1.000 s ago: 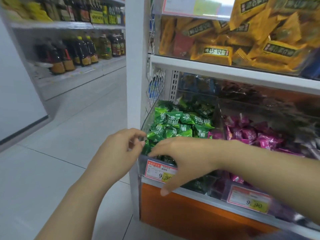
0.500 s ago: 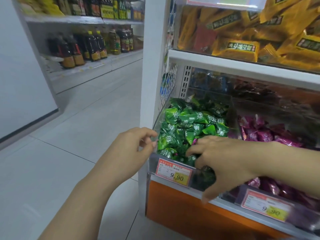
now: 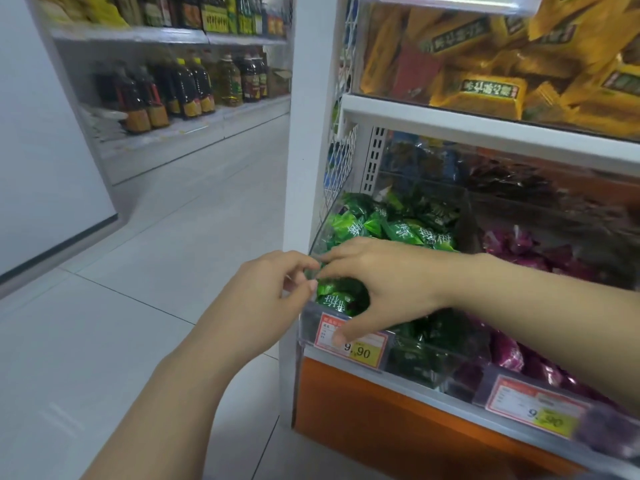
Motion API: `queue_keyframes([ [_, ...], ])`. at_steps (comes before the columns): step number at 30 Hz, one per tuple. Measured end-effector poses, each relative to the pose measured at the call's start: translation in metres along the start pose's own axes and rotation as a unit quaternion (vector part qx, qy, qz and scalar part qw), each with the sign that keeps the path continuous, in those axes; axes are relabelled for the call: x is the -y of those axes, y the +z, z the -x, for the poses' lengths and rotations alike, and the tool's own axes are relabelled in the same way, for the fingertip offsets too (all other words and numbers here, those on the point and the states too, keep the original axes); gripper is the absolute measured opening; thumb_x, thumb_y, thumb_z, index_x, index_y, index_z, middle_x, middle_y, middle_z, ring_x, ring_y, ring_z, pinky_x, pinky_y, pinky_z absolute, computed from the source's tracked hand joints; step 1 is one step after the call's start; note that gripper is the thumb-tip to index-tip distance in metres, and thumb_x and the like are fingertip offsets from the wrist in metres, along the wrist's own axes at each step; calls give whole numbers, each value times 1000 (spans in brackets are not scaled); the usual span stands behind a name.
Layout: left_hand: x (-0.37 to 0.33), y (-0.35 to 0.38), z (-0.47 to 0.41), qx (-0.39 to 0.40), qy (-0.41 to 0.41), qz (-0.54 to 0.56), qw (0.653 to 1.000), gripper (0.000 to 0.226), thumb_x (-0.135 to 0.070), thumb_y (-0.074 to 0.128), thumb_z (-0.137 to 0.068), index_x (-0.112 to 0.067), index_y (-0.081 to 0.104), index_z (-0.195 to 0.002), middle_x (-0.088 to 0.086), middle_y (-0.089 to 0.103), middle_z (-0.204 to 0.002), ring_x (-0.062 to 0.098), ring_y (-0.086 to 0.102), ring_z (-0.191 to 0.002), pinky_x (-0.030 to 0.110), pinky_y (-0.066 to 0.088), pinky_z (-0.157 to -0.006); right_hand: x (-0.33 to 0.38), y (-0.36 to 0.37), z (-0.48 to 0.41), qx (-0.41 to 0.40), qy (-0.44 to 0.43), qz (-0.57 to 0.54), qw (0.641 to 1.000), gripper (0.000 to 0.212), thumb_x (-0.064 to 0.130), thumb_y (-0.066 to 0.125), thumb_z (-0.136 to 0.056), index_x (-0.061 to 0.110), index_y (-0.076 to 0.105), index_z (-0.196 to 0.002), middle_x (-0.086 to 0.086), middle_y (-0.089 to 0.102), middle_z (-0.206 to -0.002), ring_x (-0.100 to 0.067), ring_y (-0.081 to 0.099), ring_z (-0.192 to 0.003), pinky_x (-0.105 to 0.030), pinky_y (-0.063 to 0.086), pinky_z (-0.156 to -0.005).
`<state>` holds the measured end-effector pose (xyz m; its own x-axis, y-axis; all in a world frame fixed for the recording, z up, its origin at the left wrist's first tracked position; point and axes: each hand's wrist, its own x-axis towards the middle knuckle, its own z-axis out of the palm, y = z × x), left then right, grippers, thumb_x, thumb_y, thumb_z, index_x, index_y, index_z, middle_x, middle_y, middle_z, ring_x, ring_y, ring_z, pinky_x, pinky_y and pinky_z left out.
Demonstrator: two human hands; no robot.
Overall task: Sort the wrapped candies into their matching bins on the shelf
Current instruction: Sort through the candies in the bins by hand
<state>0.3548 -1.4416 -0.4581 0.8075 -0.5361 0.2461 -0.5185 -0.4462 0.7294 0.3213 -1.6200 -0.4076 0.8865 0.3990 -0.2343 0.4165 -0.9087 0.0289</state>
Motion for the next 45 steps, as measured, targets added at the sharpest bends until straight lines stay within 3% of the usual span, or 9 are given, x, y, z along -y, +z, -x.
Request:
queue_keyframes([
  [8, 3, -1, 3, 9, -6, -7, 1000, 16, -26, 58, -92, -40, 57, -99, -15, 58, -82, -4, 56, -86, 1, 38, -70, -2, 6, 3, 122, 20, 100, 987, 84, 88, 43, -64, 33, 51, -127, 6, 34, -143, -16, 25, -132, -39, 27, -111],
  [16, 4, 1, 2, 8, -6, -26, 1000, 17, -27, 56, -93, -37, 60, -107, -14, 56, -85, -2, 56, -87, 5, 39, -69, -14, 0, 46, 133, 32, 94, 986, 94, 90, 39, -63, 40, 28, -142, 15, 31, -142, -9, 25, -132, -31, 20, -113],
  [24, 4, 2, 2, 5, -8, -32, 999, 21, -28, 56, -93, -33, 61, -112, -16, 55, -86, 0, 55, -88, 7, 37, -72, -26, 13, 83, 131, 40, 104, 985, 99, 93, 28, -65, 49, -10, -144, 22, -11, -154, 2, -28, -137, -25, -14, -111],
  [27, 4, 2, 1, 5, -6, -41, 999, 21, -29, 55, -93, -34, 60, -113, -15, 55, -87, 0, 54, -87, 8, 37, -71, -29, 9, 87, 93, 34, 67, 993, 85, 90, 16, -70, 50, 12, -145, 23, 2, -155, 5, -15, -139, -21, -8, -113],
  [30, 4, 3, 0, 4, -5, -49, 999, 22, -29, 55, -93, -33, 60, -114, -14, 55, -87, 2, 54, -88, 10, 38, -72, -27, 1, 71, 10, 21, 4, 1000, 70, 75, 17, -82, 39, 56, -127, 15, 47, -138, 2, 33, -129, -18, 20, -111],
  [32, 3, 3, 0, 2, -8, -47, 999, 21, -29, 56, -93, -34, 61, -113, -13, 56, -87, 2, 54, -89, 10, 38, -72, -25, -1, 53, -67, 5, -30, 997, 54, 62, 32, -89, 29, 66, -114, 10, 59, -121, -5, 50, -113, -27, 36, -104],
  [35, 2, 3, 1, 2, -10, -46, 999, 21, -27, 57, -92, -33, 61, -112, -13, 56, -88, 1, 55, -87, 11, 39, -71, -23, 2, 14, -93, 19, -31, 995, 44, 49, 50, -89, 28, 56, -127, 7, 53, -132, -11, 44, -123, -33, 33, -108],
  [39, 2, 3, 1, 3, -6, -52, 999, 21, -27, 57, -92, -33, 61, -112, -13, 55, -88, 1, 55, -87, 9, 38, -71, -25, 12, -25, -15, 59, -39, 997, 66, 52, 59, -85, 26, 38, -142, -1, 30, -148, -20, 27, -137, -36, 26, -113],
  [45, 4, 2, 1, 6, -3, -49, 999, 20, -28, 57, -92, -34, 60, -111, -14, 55, -89, 1, 55, -88, 7, 37, -70, -28, 11, -15, 71, 57, 23, 996, 55, 53, 59, -84, 28, 49, -132, 5, 16, -155, -21, 29, -137, -35, 34, -109],
])
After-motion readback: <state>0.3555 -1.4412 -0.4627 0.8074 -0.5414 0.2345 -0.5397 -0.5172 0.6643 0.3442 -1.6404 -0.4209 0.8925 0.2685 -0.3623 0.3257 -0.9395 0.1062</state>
